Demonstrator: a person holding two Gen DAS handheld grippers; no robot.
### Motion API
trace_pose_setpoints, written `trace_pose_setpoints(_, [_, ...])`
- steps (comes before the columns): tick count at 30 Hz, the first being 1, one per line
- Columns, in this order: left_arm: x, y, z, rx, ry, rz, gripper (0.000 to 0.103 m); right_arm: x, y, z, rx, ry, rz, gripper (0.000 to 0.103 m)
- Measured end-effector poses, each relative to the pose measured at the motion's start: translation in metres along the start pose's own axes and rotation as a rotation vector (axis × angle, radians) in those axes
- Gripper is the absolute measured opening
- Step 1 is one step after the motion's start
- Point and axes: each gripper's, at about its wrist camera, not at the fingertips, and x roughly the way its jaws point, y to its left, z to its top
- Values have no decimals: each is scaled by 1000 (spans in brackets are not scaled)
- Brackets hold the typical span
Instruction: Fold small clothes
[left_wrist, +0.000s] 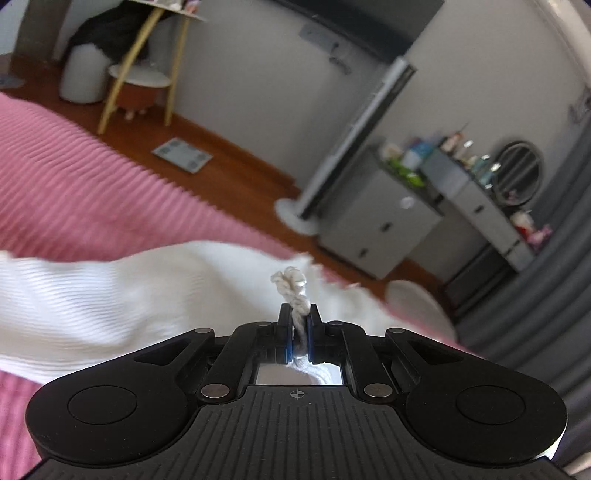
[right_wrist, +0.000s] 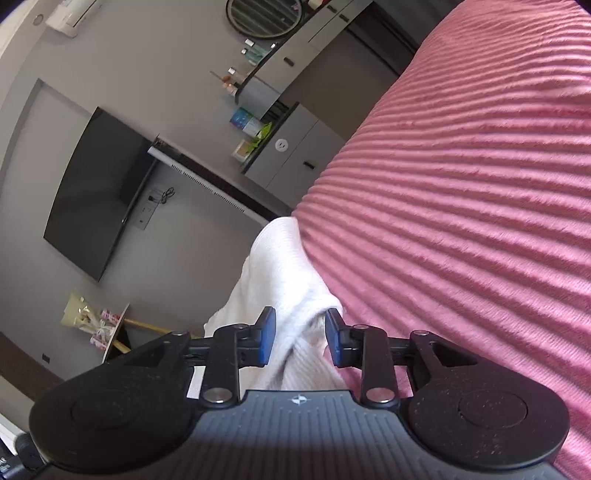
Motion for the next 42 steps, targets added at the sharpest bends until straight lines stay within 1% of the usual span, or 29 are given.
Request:
trace_pose_setpoints(4, [14, 24, -12, -43, 76, 57, 9, 12, -5, -1, 46, 34, 40, 29])
trace_pose_setpoints(6, [19, 36, -17, -77, 102, 62, 10, 18, -9, 0, 69, 32, 56, 29])
trace_pose_setpoints(9, [26, 49, -23, -119, 127, 51, 10, 24, -13, -2, 107, 19, 80, 29])
trace_pose_setpoints(11, [26, 53, -24, -112, 120, 47, 10, 26, -12, -3, 96, 7, 85, 27])
trace_pose_setpoints(13, [25, 53, -20, -92, 101, 46, 9, 27, -9, -2, 70, -4, 86, 22])
trace_pose_setpoints(15, [21, 48, -17, -69, 68, 46, 9, 28, -7, -2, 48, -15, 75, 11])
trace_pose_setpoints(17, [14, 44, -12, -59, 33, 40, 9, 26, -4, -2, 35, -38, 78, 7])
trace_pose_setpoints(19, [7, 43, -9, -53, 4, 31, 9, 23, 2, -1, 3, -57, 94, 7])
trace_pose_setpoints(21, [2, 46, -12, -36, -10, 45, 9, 21, 8, 0, -38, -68, 99, 7])
trace_pose_setpoints(22, [3, 49, -14, -24, -5, 60, 9, 22, 10, -1, -56, -65, 92, 7])
trace_pose_setpoints(24, [5, 58, -20, -15, 5, 119, 9, 27, 11, -2, -80, -35, 42, 7])
trace_pose_setpoints(26, [11, 69, -28, -8, 35, 151, 10, 35, 8, -4, -80, 14, -2, 8])
trace_pose_setpoints(27, [12, 74, -31, -10, 42, 147, 13, 36, 7, -5, -82, 26, -16, 8])
trace_pose_setpoints(30, [4, 71, -31, 13, 38, 147, 16, 31, 15, -3, -118, 31, -36, 9])
trace_pose_setpoints(32, [-4, 70, -29, -1, 35, 136, 34, 23, 21, -2, -135, 22, -51, 10])
trace_pose_setpoints(33, [-10, 69, -28, -13, 25, 133, 52, 19, 25, -2, -142, 21, -61, 13])
trace_pose_setpoints(34, [-14, 70, -29, -23, 8, 132, 60, 16, 29, -3, -152, 15, -72, 13])
trace_pose_setpoints(35, [-17, 70, -28, -30, -3, 127, 60, 13, 34, -3, -164, 8, -83, 13])
trace_pose_setpoints(37, [-15, 71, -29, -32, 19, 118, 59, 9, 43, -7, -201, -4, -99, 13])
trace_pose_setpoints(38, [-14, 71, -31, -27, 32, 132, 57, 8, 48, -10, -225, -13, -102, 13])
trace_pose_setpoints(39, [-13, 72, -33, -22, 40, 144, 56, 8, 50, -13, -255, -21, -94, 13])
trace_pose_setpoints(42, [-22, 78, -36, -30, 33, 133, 57, 11, 59, -24, -321, -7, -29, 13])
